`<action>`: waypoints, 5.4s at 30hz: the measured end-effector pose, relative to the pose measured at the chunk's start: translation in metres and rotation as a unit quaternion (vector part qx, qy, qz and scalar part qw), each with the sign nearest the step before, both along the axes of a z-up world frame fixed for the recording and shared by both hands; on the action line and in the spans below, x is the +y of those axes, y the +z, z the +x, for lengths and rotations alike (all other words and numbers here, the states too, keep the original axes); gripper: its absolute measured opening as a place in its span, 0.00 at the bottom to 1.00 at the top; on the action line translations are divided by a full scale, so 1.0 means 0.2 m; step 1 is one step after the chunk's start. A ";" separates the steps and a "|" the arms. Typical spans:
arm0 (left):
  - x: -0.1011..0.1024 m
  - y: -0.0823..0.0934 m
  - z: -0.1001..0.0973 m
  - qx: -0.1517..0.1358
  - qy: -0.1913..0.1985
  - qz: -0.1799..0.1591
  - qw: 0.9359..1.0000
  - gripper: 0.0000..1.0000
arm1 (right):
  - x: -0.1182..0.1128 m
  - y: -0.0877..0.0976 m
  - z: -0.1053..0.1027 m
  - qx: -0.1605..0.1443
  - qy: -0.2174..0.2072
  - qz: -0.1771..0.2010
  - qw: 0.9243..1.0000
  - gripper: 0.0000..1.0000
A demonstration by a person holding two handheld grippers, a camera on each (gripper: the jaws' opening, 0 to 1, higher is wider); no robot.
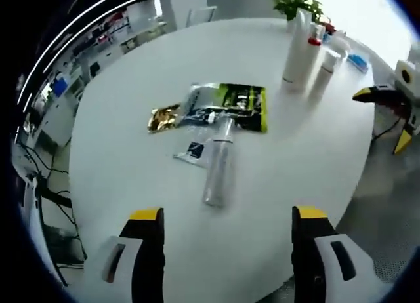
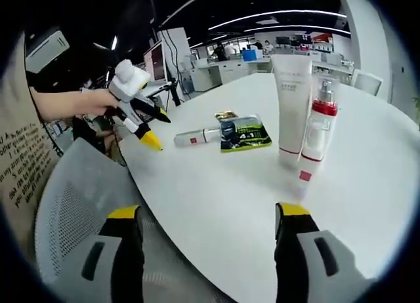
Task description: Arrange the skincare products in the storage area until every visible bottle or jar stands upright without overlapping.
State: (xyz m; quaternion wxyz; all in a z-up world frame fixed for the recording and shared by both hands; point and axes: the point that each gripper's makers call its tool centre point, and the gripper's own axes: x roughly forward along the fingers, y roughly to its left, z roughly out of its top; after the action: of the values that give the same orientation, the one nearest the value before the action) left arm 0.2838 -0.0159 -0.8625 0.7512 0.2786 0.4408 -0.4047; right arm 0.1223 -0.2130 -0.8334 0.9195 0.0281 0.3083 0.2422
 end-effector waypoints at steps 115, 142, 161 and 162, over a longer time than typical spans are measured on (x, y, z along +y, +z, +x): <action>-0.31 0.25 -0.11 0.165 0.085 -0.304 0.935 0.16 | 0.14 0.24 0.12 -0.047 -0.040 0.089 0.994 0.72; -0.40 0.95 -0.60 0.203 -0.040 -0.560 0.802 0.16 | 0.51 0.86 0.24 -0.143 -0.015 0.378 0.914 0.58; -0.46 0.98 -0.74 0.209 -0.067 -0.560 0.799 0.16 | 0.56 0.92 0.18 -0.141 0.061 0.364 0.919 0.24; -0.46 0.97 -0.74 0.210 -0.068 -0.559 0.799 0.16 | 0.56 0.92 0.18 -0.143 0.065 0.362 0.919 0.24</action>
State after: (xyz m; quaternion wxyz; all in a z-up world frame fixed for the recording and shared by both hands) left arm 0.1352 -0.1077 -0.6678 0.6359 -0.2527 0.2650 -0.6794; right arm 0.1574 -0.1002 -0.6492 0.8631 0.3036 0.0657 0.3982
